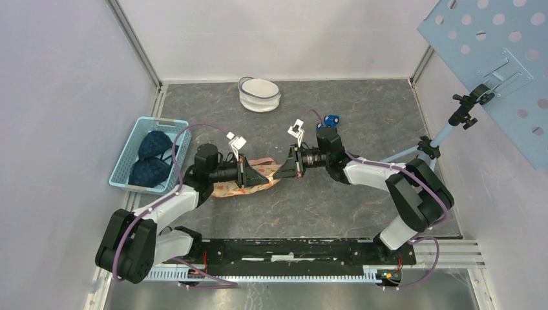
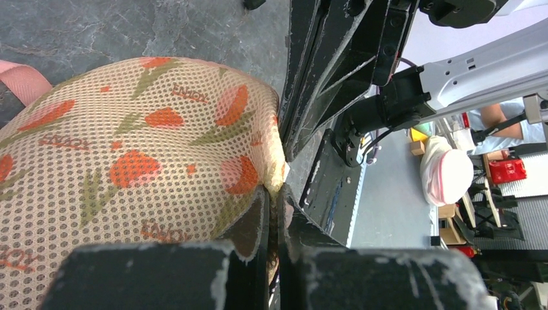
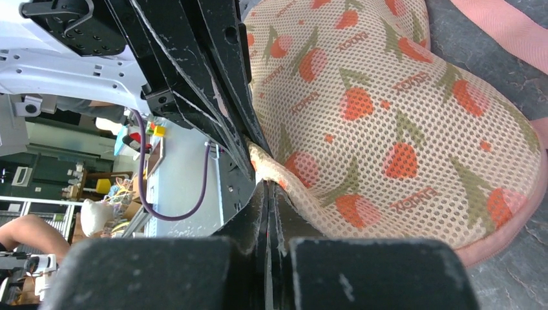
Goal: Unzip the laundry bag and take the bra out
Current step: Unzip the laundry bag at the center of the board.
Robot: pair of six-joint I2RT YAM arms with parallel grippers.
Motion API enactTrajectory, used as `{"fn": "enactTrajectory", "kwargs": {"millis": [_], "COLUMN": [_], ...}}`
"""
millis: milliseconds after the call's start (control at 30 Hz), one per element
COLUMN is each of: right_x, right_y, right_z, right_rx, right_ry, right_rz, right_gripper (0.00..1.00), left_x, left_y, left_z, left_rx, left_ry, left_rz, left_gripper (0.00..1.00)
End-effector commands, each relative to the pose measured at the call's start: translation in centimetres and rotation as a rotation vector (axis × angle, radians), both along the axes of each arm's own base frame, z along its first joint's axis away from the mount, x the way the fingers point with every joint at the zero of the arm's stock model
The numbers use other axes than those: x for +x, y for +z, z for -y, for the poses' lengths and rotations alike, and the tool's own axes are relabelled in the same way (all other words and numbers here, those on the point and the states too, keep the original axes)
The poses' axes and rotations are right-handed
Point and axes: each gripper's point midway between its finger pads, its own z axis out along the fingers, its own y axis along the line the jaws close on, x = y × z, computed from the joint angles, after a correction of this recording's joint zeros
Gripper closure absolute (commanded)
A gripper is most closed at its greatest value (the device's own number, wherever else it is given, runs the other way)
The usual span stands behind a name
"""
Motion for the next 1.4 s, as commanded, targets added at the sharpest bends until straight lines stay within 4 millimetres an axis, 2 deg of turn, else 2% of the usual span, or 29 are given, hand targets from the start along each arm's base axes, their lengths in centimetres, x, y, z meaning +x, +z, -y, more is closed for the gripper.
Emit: {"fn": "enactTrajectory", "kwargs": {"millis": [0,167,500,700,833,1033,1100,1200,1233,1367], "right_x": [1.9,3.1,2.7,1.9,1.2,-0.1,-0.3,-0.1,0.0,-0.9], "right_y": [0.6,0.2,0.2,-1.0,-1.1,-1.7,-2.1,-2.4,-2.3,-2.3], "right_z": [1.3,2.8,3.3,3.8,3.8,3.3,3.1,2.6,2.6,2.3], "right_rx": [-0.001,-0.014,-0.002,-0.027,-0.016,-0.003,-0.009,-0.016,-0.012,0.015], "right_ry": [-0.081,-0.143,-0.149,-0.131,-0.097,-0.044,-0.039,-0.026,-0.026,0.012], "right_rz": [0.086,0.084,0.085,0.097,0.119,0.143,0.144,0.167,0.179,0.175], "right_gripper": [1.0,1.0,1.0,1.0,1.0,1.0,1.0,1.0,0.98,0.7], "left_x": [0.8,1.2,1.6,3.0,2.7,3.2,3.0,1.4,0.9,0.9], "left_y": [0.1,-0.1,-0.3,-1.3,-2.3,-2.6,-2.4,-1.6,-1.5,-1.0], "left_z": [-0.4,-0.5,-0.4,-1.5,-2.0,-3.0,-3.3,-3.1,-3.0,-2.5], "left_rx": [0.021,0.025,0.044,0.248,0.354,0.44,0.458,0.416,0.398,0.371], "left_ry": [0.003,0.004,-0.011,-0.1,-0.25,-0.33,-0.342,-0.378,-0.386,-0.354], "left_rz": [0.055,0.049,0.059,0.164,0.22,0.432,0.452,0.385,0.348,0.255], "left_gripper": [0.98,0.98,0.98,0.98,0.98,0.96,0.96,0.98,0.98,0.98]}}
